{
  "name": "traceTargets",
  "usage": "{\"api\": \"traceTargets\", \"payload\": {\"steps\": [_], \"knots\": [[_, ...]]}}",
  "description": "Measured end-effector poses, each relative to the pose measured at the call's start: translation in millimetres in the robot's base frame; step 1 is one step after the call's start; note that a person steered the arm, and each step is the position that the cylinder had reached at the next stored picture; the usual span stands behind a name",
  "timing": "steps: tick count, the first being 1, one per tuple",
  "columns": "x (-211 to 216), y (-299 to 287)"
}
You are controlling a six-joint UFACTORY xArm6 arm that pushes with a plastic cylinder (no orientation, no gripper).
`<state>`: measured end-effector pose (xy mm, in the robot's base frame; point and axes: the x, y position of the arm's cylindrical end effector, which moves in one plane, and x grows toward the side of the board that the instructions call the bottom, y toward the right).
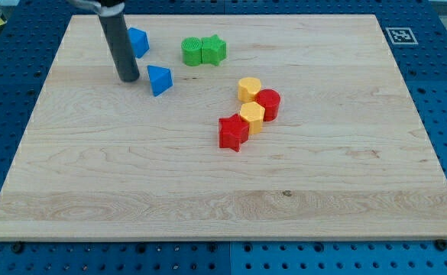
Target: Move the blue triangle top left side of the red star
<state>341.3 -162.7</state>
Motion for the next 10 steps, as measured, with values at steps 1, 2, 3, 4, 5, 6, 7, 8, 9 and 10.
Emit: {"api": "traceTargets", "payload": {"steps": [1,2,3,4,5,6,7,8,9,10], "knots": [[-1,16],[32,57],[59,71],[50,71],[17,71],[26,94],[61,106],[73,106],[60,104],[28,85]]}}
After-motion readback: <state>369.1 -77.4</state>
